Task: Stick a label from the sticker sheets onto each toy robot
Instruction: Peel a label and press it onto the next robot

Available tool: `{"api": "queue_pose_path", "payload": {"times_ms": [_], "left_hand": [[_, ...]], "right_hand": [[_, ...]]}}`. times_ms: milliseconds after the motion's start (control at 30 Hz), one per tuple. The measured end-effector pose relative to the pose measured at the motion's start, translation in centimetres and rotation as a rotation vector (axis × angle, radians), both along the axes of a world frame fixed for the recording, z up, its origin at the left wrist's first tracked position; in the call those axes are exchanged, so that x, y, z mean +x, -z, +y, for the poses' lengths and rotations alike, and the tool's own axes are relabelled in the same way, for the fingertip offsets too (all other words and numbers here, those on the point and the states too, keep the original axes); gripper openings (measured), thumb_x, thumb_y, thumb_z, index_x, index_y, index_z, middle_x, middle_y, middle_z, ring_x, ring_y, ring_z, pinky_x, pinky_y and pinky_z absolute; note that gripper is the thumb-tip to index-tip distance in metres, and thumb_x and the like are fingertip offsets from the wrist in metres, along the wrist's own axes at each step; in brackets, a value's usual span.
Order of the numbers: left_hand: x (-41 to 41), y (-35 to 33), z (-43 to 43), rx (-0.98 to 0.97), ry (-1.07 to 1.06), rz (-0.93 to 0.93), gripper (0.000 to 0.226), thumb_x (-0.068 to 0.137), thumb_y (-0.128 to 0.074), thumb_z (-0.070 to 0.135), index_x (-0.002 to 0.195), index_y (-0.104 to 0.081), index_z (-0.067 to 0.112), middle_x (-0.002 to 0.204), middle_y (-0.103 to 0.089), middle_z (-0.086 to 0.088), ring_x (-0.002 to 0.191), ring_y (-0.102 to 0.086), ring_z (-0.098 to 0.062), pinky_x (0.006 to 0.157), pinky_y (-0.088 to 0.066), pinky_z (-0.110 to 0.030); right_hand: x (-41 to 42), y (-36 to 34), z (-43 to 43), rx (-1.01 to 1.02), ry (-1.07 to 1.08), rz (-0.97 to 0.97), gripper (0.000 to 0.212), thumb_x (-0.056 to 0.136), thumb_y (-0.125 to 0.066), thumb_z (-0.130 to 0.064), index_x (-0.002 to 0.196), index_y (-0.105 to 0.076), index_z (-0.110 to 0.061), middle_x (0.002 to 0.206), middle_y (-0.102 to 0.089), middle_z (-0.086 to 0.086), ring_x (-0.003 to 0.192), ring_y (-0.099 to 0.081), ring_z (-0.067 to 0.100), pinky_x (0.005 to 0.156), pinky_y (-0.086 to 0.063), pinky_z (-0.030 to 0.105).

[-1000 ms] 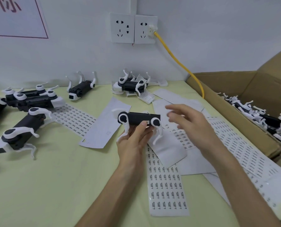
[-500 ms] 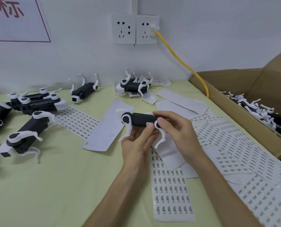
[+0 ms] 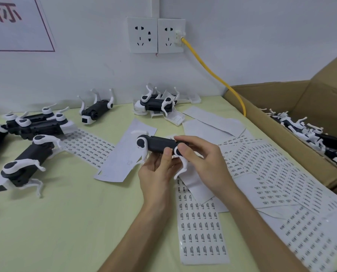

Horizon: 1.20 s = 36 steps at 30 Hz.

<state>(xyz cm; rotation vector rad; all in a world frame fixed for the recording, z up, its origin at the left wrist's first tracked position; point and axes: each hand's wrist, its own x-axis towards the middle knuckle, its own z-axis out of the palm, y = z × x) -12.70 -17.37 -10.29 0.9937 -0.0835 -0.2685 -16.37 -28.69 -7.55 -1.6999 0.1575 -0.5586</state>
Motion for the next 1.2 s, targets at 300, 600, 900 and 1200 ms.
{"api": "queue_pose_path", "payload": {"times_ms": [300, 600, 900, 1200], "left_hand": [[-0.09, -0.34, -0.01, 0.053, 0.028, -0.067, 0.026, 0.103, -0.061, 0.028, 0.118, -0.072, 0.011, 0.100, -0.080, -0.004, 0.091, -0.077, -0.020, 0.081, -0.059, -0.025], [0.29, 0.02, 0.08, 0.059, -0.015, -0.069, 0.022, 0.099, -0.066, 0.019, 0.115, -0.071, 0.004, 0.103, -0.080, -0.012, 0.098, -0.077, -0.031, 0.080, -0.060, -0.025], [0.23, -0.12, 0.26, 0.111, -0.033, -0.169, 0.024, 0.099, -0.065, 0.023, 0.111, -0.071, 0.003, 0.083, -0.080, -0.003, 0.078, -0.078, -0.015, 0.070, -0.057, -0.017], [0.26, -0.55, 0.24, 0.113, 0.048, -0.150, 0.021, 0.104, -0.060, 0.022, 0.115, -0.071, 0.008, 0.088, -0.080, -0.002, 0.083, -0.077, -0.020, 0.075, -0.059, -0.022]], "right_hand": [[-0.01, -0.01, -0.19, 0.015, 0.046, 0.002, 0.020, 0.095, -0.068, -0.027, 0.112, -0.076, -0.021, 0.099, -0.077, -0.008, 0.101, -0.070, 0.008, 0.088, -0.053, 0.021], [-0.15, 0.14, -0.14, -0.033, 0.008, 0.022, 0.020, 0.092, -0.073, -0.021, 0.112, -0.075, -0.021, 0.105, -0.076, -0.007, 0.104, -0.069, 0.009, 0.090, -0.056, 0.031], [-0.14, 0.01, -0.16, 0.067, -0.102, 0.053, 0.035, 0.089, -0.066, -0.031, 0.121, -0.070, -0.016, 0.112, -0.072, 0.008, 0.099, -0.072, 0.022, 0.088, -0.060, 0.035], [-0.16, -0.60, -0.76, 0.040, -0.061, 0.109, 0.026, 0.094, -0.071, -0.019, 0.120, -0.072, -0.018, 0.110, -0.073, 0.009, 0.104, -0.072, 0.021, 0.094, -0.059, 0.045]]}}
